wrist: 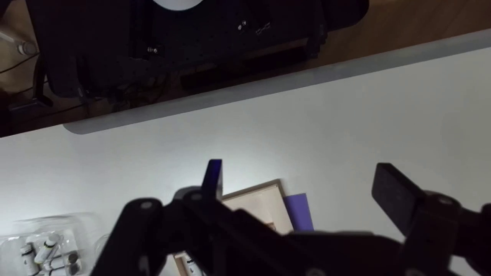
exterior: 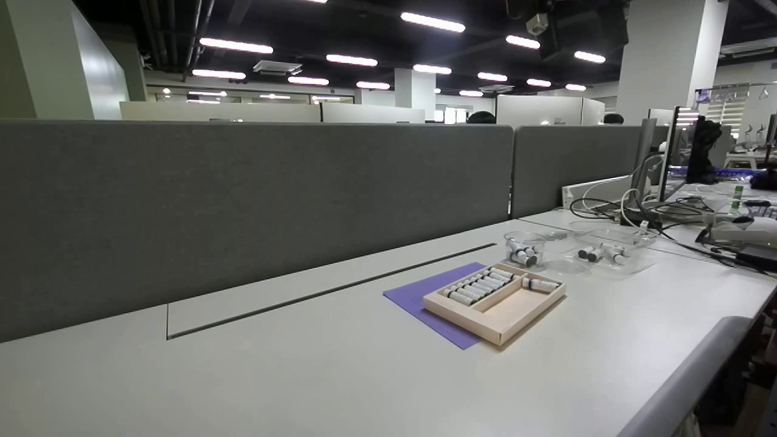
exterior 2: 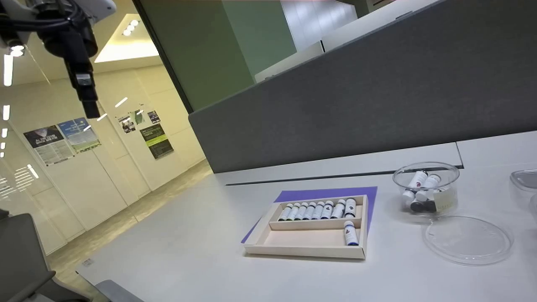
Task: Remove two bottles from the container on the right and place them in the container on the left
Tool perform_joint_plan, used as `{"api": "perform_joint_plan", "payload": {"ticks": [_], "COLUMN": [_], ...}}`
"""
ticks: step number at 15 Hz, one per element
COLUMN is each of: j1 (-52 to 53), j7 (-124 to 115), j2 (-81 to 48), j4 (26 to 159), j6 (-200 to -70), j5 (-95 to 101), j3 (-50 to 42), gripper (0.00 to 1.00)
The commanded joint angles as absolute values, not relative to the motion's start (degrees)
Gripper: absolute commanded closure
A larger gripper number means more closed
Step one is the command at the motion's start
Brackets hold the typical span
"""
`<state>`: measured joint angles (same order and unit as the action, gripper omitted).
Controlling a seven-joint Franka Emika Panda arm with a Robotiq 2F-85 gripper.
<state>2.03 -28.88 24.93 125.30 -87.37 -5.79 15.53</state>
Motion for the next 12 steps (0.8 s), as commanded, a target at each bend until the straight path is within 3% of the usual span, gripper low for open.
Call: {"api": "perform_joint_plan", "payload": {"ticks": [1, 9, 10, 12], "j1": [-0.13, -12.74, -10.87, -12.88], "j7": [-23.89, -15.89, -16.55, -14.98], "j2": [26.51, 15.67, 20.00, 17.24], "j4": [129.92, 127.16, 131.25, 129.80], "j6": [-95.09, -102.91, -104.74, -104.72], "j5": [-0.92, 2.84, 3.86, 3.55], "j3": [10.08, -7.85, -5.14, -8.23], "gripper": [0.00, 0.00, 0.00, 0.00]}}
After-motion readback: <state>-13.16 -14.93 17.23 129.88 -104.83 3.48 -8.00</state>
